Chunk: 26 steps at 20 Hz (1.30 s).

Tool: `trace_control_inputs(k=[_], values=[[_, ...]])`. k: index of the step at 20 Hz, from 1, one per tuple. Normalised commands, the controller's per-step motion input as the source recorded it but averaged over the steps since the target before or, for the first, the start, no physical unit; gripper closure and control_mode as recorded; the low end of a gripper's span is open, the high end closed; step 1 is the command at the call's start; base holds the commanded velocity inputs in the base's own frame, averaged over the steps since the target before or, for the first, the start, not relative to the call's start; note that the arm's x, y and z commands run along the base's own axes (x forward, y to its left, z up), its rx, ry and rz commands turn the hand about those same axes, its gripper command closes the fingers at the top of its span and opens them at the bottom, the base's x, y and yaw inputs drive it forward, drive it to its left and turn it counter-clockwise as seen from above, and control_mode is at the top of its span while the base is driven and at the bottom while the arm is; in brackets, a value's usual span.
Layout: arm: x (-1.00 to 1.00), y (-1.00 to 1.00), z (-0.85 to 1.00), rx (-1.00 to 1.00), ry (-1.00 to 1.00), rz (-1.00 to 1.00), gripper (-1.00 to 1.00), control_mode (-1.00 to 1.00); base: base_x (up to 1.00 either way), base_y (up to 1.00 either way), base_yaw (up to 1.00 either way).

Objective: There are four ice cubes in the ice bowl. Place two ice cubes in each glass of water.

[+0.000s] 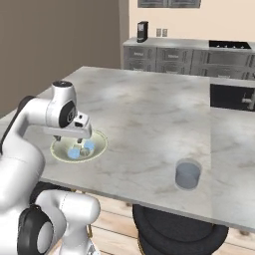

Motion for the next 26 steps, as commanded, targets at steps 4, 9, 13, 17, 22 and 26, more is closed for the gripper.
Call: trace_control_inputs(k=[4,9,13,17,22,26], values=[[0.28,0.09,-0.3,0.0,0.11,-0.16,-1.0,-1.0,0.0,0.0,0.0],[0.32,0.09,-0.22,-0.02,0.03,-0.15,-1.0,-1.0,0.0,0.0,0.0],[0.26,0.0,-0.36,-0.05,0.0,-0.07,-1.0,-1.0,0.0,0.0,0.0],[0.23,0.0,-0.32,-0.02,0.0,-0.03,-1.0,-1.0,0.0,0.0,0.0],[0.32,0.0,-0.25,0.0,0.0,0.0,-1.0,-1.0,0.0,0.0,0.0],[0.36,0.0,-0.24,-0.01,0.0,0.0,-1.0,-1.0,0.0,0.0,0.0]])
